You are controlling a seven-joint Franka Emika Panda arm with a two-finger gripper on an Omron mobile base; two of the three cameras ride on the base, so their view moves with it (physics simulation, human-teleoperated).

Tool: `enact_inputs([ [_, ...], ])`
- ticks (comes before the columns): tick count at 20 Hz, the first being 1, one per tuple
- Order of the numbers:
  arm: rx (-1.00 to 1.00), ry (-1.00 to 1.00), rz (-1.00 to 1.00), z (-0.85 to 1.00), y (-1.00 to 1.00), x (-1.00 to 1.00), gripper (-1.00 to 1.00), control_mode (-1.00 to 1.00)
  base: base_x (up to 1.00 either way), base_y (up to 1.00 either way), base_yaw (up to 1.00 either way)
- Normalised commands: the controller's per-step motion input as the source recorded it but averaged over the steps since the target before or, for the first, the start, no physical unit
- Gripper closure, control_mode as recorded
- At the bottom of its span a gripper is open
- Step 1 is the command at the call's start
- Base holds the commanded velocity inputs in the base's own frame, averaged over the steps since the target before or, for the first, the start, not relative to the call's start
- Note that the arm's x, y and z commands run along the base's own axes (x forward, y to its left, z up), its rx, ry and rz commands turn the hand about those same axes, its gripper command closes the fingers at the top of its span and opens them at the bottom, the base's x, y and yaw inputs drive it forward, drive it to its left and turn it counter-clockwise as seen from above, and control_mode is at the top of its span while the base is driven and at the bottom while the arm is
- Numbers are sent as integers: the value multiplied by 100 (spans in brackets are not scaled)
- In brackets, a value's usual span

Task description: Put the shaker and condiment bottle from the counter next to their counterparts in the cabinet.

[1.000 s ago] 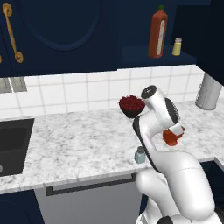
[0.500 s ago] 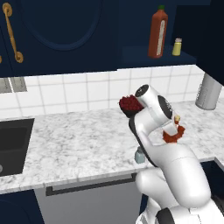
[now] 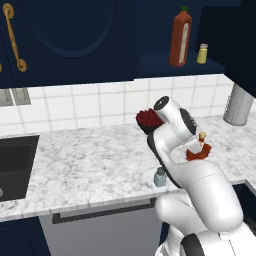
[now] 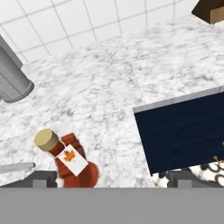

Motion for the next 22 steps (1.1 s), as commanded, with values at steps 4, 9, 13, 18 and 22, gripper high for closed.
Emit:
enact_inputs([
  [4,0,0,7,-10,0,11,-100,-100,0,0,0],
  [9,0,0,7,-10,0,18,-100,-100,0,0,0],
  [13,0,0,6,-11,0,23,-100,-100,0,0,0],
  [18,0,1,4,-14,-1,30,-100,-100,0,0,0],
  [22,0,2,1,-14,-2,23,-100,-100,0,0,0],
])
